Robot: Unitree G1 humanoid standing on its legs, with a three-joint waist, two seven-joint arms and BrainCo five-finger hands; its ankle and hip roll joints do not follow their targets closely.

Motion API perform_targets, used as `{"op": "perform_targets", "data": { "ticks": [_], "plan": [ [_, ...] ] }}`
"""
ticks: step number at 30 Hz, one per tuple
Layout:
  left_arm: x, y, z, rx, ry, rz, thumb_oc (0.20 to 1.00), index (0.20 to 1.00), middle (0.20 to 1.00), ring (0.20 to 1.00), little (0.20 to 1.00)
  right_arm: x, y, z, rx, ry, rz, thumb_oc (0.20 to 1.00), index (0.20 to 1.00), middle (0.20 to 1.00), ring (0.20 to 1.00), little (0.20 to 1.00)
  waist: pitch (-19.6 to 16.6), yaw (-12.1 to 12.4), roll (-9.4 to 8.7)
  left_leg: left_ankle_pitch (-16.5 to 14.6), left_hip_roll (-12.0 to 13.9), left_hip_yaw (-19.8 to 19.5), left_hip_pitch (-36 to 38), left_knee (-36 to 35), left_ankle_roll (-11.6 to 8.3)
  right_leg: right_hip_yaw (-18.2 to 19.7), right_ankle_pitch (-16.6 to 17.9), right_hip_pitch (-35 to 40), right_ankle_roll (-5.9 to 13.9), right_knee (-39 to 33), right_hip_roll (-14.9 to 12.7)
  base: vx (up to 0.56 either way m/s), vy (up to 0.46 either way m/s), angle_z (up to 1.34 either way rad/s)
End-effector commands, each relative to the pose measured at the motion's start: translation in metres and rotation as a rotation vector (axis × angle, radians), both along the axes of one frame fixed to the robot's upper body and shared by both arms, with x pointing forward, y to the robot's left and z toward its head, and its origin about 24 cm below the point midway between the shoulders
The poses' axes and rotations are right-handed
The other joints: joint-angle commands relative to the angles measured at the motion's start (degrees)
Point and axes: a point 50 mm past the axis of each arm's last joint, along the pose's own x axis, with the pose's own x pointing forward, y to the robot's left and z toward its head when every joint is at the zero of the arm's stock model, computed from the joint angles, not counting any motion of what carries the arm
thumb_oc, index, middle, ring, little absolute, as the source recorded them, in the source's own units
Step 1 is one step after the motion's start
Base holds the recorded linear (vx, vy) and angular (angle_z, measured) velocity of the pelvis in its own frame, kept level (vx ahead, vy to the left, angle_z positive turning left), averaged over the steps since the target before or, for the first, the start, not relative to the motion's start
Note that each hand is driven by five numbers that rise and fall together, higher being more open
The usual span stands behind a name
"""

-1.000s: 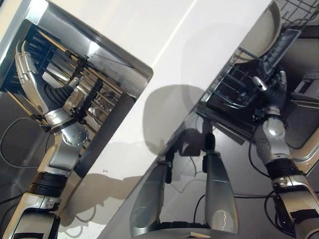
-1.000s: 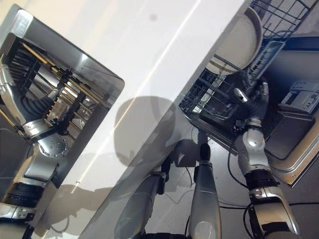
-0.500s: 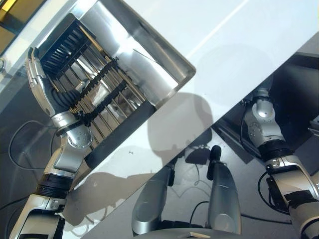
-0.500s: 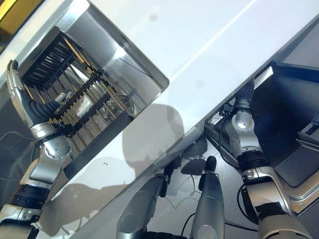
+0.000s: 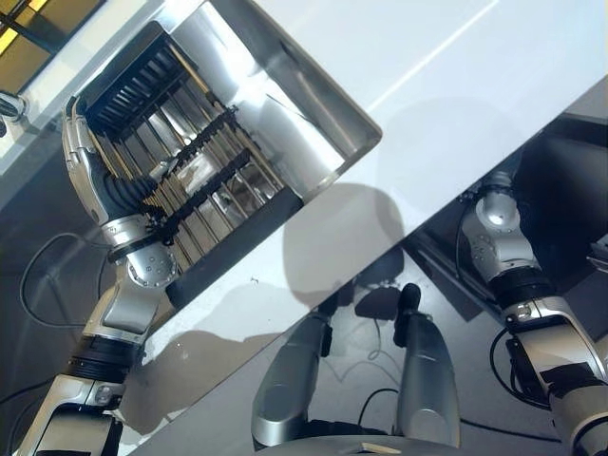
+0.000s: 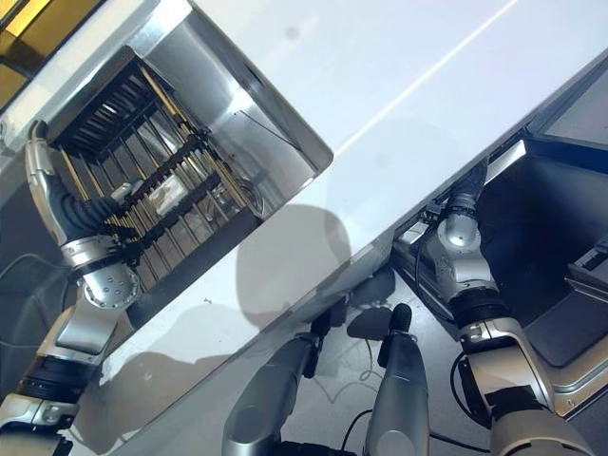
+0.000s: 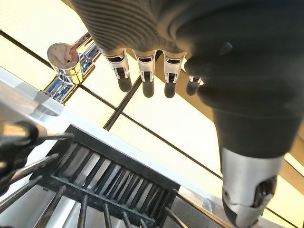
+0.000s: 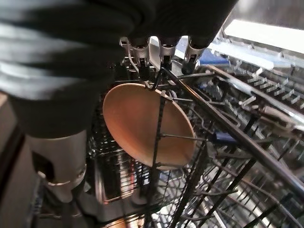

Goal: Pick up plates and place into dishwasher.

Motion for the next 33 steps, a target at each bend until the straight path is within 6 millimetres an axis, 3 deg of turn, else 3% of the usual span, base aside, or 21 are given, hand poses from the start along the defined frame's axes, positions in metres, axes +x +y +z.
{"op": "perform_targets", "data": {
  "ticks": [1,10,18,27,33],
  "plan": [
    [-0.008,0.004,0.017,0.072,-0.065,-0.011,1.0,1.0,1.0,1.0,1.0,-0.006,0.031,0.051,-0.166,-0.181,0.034,1.0,1.0,1.0,1.0,1.0,-3.3,-0.6,-1.93,-2.6,-2.1,3.3,-2.6,3.1,4.08,5.4,4.7,7.5,4.48,-14.5,-1.6,-0.09,-0.036,-0.16],
    [-0.011,0.008,0.016,0.089,-0.054,0.02,1.0,1.0,1.0,1.0,1.0,-0.03,-0.009,0.022,-0.347,-0.016,-0.261,1.0,1.0,1.0,1.0,1.0,-4.5,-5.8,-4.29,-4.5,-0.9,5.9,0.7,3.4,4.48,9.7,6.6,9.6,4.97,-16.8,-0.2,-0.07,-0.054,-0.33],
    [-0.019,0.008,0.004,0.109,-0.007,0.006,1.0,1.0,1.0,1.0,1.0,-0.06,-0.035,-0.014,-0.327,0.078,-0.351,1.0,1.0,1.0,1.0,1.0,-6.7,-9.1,-5.83,-6.6,-0.3,8.8,4.7,4.4,5.02,13.4,8.4,12.8,6.07,-19.1,0.3,0.02,-0.048,-0.36],
    [-0.033,0.012,-0.018,0.114,0.066,-0.012,1.0,1.0,1.0,1.0,1.0,-0.099,-0.057,-0.058,-0.23,0.166,-0.469,1.0,1.0,1.0,1.0,1.0,-8.0,-11.5,-6.03,-8.5,0.2,11.0,7.3,6.3,5.87,15.8,9.0,14.2,6.63,-18.5,0.8,0.05,-0.024,-0.37],
    [-0.04,0.01,-0.034,0.082,0.09,-0.017,1.0,1.0,1.0,1.0,1.0,-0.126,-0.064,-0.085,-0.114,0.189,-0.639,1.0,1.0,1.0,1.0,1.0,-7.0,-13.9,-4.44,-9.4,0.2,12.7,7.5,7.9,6.38,17.8,9.3,13.3,6.79,-16.9,0.7,0.01,0.071,-0.33]
  ]
}}
